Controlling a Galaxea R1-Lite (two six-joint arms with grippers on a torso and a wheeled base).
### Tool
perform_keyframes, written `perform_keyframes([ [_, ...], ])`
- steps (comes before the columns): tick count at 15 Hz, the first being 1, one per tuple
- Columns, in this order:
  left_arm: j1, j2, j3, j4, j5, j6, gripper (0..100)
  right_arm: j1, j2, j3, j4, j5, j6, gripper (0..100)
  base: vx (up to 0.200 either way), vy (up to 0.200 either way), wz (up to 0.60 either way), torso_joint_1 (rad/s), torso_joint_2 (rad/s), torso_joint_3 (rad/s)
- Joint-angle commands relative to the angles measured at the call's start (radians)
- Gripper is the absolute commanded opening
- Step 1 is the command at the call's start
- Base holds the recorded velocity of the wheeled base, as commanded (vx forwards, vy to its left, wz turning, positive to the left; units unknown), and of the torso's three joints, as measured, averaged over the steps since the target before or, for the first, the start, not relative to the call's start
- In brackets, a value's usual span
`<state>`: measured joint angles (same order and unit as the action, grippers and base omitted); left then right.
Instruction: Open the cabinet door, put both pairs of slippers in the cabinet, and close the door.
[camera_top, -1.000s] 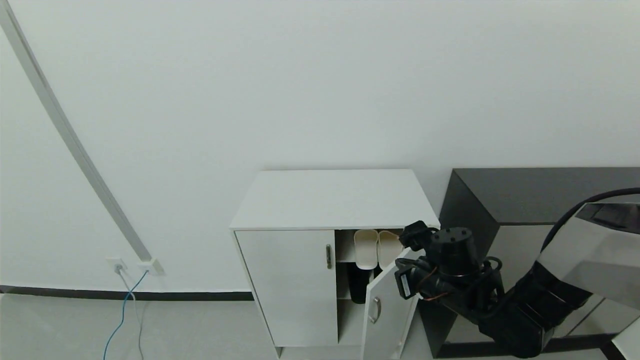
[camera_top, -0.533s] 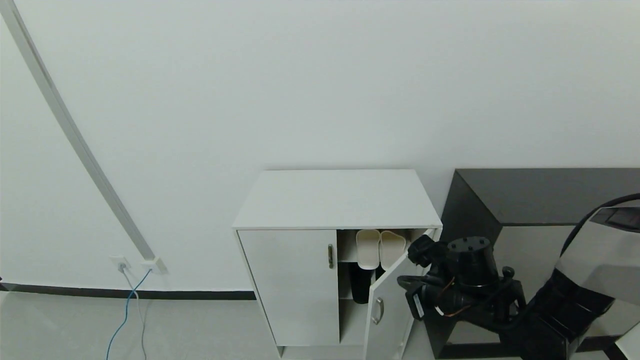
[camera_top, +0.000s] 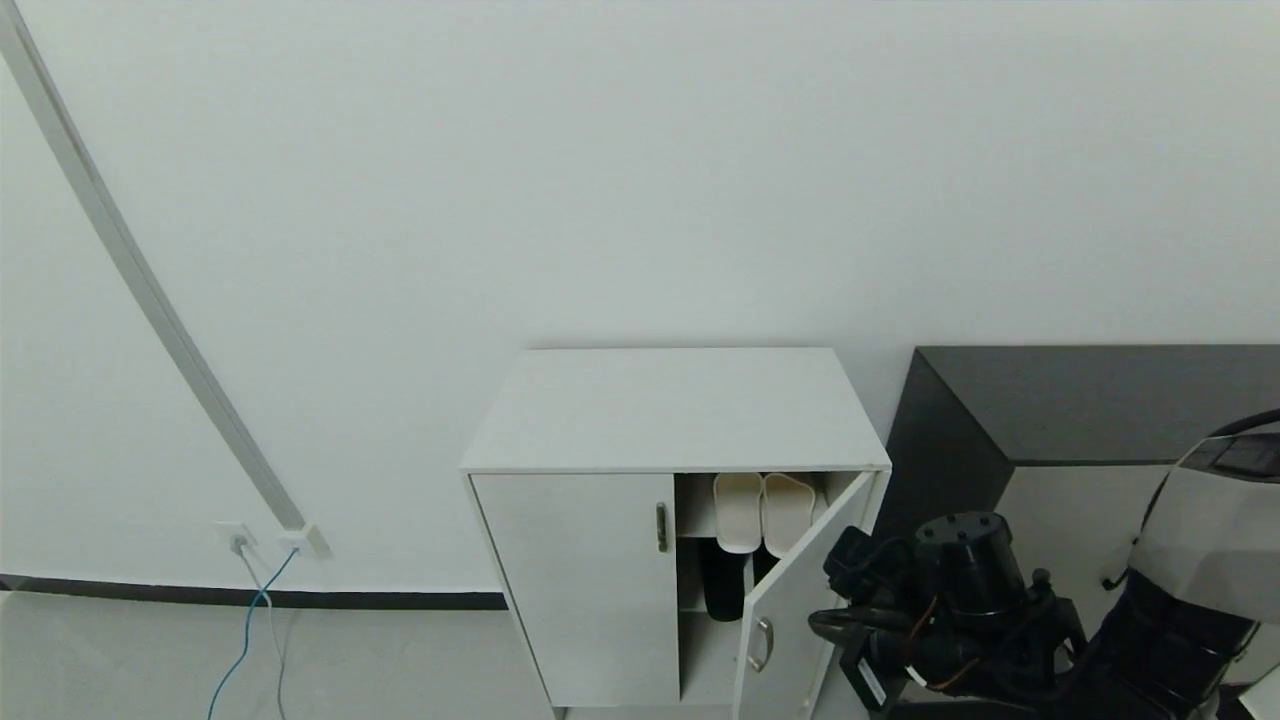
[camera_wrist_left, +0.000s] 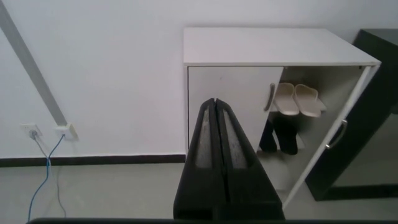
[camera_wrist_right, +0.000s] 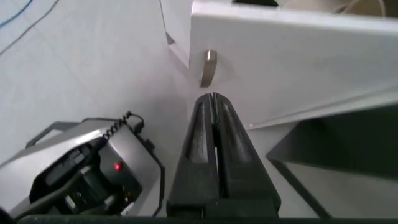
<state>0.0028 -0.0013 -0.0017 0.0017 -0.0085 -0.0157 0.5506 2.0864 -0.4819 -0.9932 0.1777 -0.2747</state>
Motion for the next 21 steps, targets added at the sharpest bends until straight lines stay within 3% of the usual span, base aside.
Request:
perform_keyframes([
  [1, 0.000, 0.001, 0.000, 0.000, 0.001, 0.000, 0, 0.000, 0.037, 0.000, -0.008, 0.002, -0.005, 0, 0.000, 0.000, 0.00, 0.000, 0.00, 0.000],
  [5, 0.000, 0.001, 0.000, 0.000, 0.001, -0.001, 0, -0.001, 0.144, -0.035, -0.107, -0.007, 0.002, 0, 0.000, 0.000, 0.00, 0.000, 0.00, 0.000],
  [8, 0.000, 0.001, 0.000, 0.000, 0.001, -0.001, 0, -0.003, 0.204, -0.116, -0.110, -0.106, 0.066, 0, 0.000, 0.000, 0.00, 0.000, 0.00, 0.000],
  [16, 0.000, 0.001, 0.000, 0.000, 0.002, -0.001, 0, -0.014, 0.320, -0.277, -0.105, -0.251, 0.166, 0, 0.000, 0.000, 0.00, 0.000, 0.00, 0.000],
  [21, 0.000, 0.001, 0.000, 0.000, 0.002, -0.001, 0, -0.032, 0.340, -0.331, -0.105, -0.265, 0.200, 0, 0.000, 0.000, 0.00, 0.000, 0.00, 0.000],
])
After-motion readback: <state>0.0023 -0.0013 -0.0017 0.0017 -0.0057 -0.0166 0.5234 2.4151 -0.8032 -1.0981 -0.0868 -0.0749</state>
